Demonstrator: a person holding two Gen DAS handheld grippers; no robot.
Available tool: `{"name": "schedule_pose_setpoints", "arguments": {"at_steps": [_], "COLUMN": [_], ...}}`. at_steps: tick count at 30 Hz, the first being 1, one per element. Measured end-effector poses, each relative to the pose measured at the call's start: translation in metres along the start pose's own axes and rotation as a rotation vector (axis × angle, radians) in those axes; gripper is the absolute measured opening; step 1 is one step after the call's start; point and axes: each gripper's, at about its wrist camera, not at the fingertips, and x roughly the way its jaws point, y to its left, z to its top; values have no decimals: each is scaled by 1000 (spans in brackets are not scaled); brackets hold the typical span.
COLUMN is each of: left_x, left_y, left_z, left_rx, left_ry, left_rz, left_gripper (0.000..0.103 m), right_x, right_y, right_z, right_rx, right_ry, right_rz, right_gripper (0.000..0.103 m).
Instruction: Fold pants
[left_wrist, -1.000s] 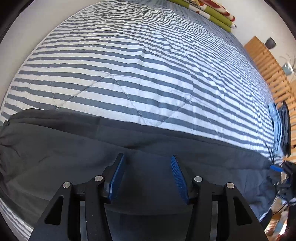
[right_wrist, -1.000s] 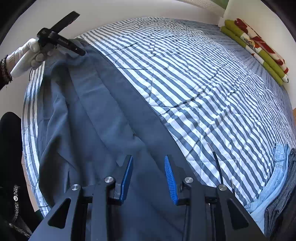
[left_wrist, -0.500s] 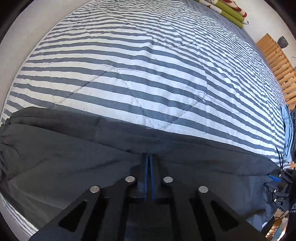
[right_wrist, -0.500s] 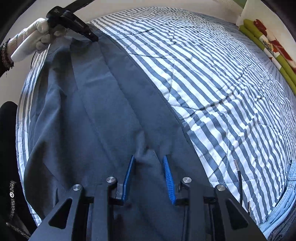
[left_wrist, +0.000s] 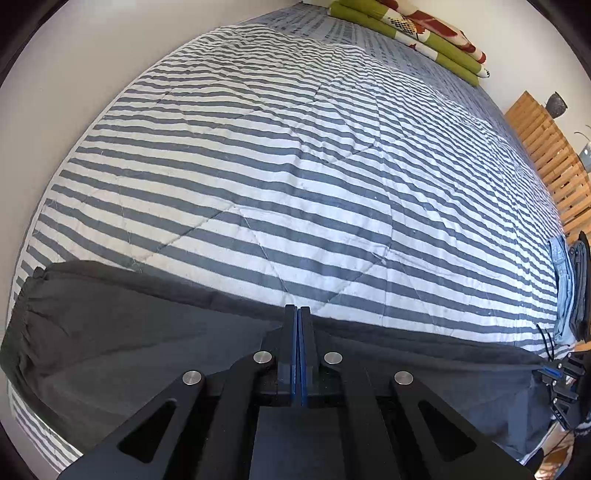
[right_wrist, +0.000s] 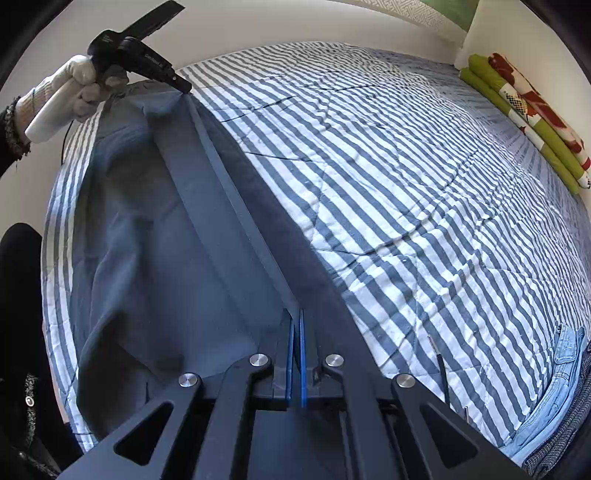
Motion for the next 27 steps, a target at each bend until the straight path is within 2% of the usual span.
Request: {"name": "schedule_pose_setpoints", "arguments": {"at_steps": [2, 5, 6, 8, 9, 10, 11, 15, 17, 23, 27], "left_x": [18, 30, 36, 36, 31, 28, 24, 4, -7, -40, -54], "left_y": [-4, -3, -5, -8, -10, -12, -16, -40, -47, -67, -96], "left_z": [16, 23, 24, 19, 13, 8, 2, -28, -44, -108, -163], "left_rx": [-11, -19, -16, -4, 1, 13, 32, 135, 153, 181, 229], "left_ry": [-5, 3, 12, 37, 39, 45, 43, 34, 39, 60, 81], "left_rz": [14, 19, 0, -92, -97, -88, -85, -55, -96, -188, -272], "left_gripper": [0, 0, 0, 1, 4, 17, 26, 27, 27, 27, 27], "right_x": [7, 23, 28, 35, 35, 32, 28, 1, -19, -76, -88], "right_y": [-7, -18, -19, -21, -22, -25, -27, -33, -30, 29, 79], "right_z": [4, 7, 7, 4, 3, 2, 1, -3, -9, -38, -64], "right_rx": [15, 43, 45, 44, 54, 72, 86, 108, 129, 88, 84], "right_ry": [2, 22, 35, 51, 53, 54, 55, -4, -47, -115, -114], "right_rz": [-31, -16, -11, 4, 22, 35, 46, 7, 22, 114, 211], "right_gripper": [2, 2, 2, 3, 5, 8, 15, 18, 18, 18, 22]}}
